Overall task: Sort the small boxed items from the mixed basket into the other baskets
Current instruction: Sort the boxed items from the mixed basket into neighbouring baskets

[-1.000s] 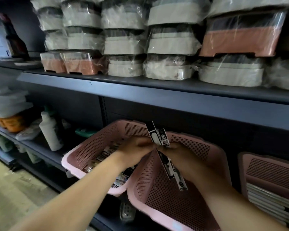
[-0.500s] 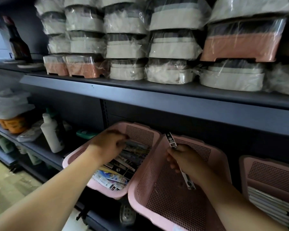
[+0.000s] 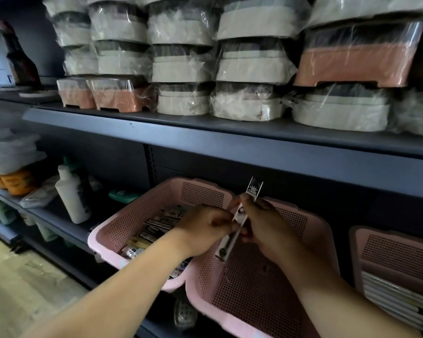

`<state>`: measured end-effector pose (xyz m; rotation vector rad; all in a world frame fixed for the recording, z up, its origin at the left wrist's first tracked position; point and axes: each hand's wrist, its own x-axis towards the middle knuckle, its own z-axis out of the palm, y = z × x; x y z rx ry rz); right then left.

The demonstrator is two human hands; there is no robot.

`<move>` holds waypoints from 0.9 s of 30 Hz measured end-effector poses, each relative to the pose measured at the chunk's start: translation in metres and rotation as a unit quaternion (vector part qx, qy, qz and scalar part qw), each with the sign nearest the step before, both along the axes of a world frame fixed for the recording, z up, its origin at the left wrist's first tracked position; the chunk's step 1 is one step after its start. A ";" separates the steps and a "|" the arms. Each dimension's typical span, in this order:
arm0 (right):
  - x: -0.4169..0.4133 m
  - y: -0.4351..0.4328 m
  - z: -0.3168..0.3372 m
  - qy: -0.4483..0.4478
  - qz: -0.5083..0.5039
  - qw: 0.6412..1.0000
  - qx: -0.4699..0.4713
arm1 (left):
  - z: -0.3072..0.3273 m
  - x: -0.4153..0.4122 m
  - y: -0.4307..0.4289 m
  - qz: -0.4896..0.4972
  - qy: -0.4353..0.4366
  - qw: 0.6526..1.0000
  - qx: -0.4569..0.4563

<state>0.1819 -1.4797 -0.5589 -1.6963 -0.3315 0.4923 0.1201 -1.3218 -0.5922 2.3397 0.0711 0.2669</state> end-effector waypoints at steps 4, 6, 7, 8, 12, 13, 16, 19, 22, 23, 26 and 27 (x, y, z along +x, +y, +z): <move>0.003 -0.003 -0.004 -0.008 0.005 1.000 0.015 | 0.009 0.002 0.006 0.050 -0.043 0.994 0.087; 0.006 -0.010 -0.007 -0.015 0.002 1.000 0.002 | 0.017 -0.002 0.024 0.079 -0.065 0.985 0.138; 0.008 -0.013 -0.008 -0.015 -0.001 1.000 -0.007 | 0.020 -0.004 0.035 0.094 -0.083 0.976 0.181; 0.009 -0.015 -0.009 -0.015 -0.004 1.000 -0.016 | 0.022 -0.005 0.047 0.109 -0.115 0.960 0.233; 0.011 -0.023 -0.011 -0.015 0.002 0.997 -0.078 | 0.020 0.000 0.090 0.158 -0.103 0.880 0.436; 0.012 -0.025 -0.013 -0.016 0.007 0.996 -0.085 | 0.013 0.002 0.095 0.153 -0.030 0.874 0.461; 0.016 -0.031 -0.016 -0.020 0.023 0.995 -0.092 | -0.015 0.003 0.101 0.120 0.111 0.880 0.445; 0.020 -0.037 -0.018 -0.028 0.025 0.995 -0.093 | -0.033 0.007 0.101 0.128 0.142 0.890 0.414; 0.025 -0.044 -0.018 -0.035 0.015 0.995 -0.088 | -0.028 0.008 0.089 0.116 0.111 0.911 0.380; 0.026 -0.046 -0.017 -0.036 0.011 0.996 -0.085 | -0.025 0.009 0.081 0.107 0.098 0.918 0.370; 0.029 -0.057 -0.012 -0.054 0.006 0.994 -0.093 | -0.012 0.013 0.047 0.069 0.044 0.947 0.311; 0.030 -0.063 -0.010 -0.065 0.004 0.993 -0.095 | -0.006 0.015 0.034 0.054 0.030 0.955 0.289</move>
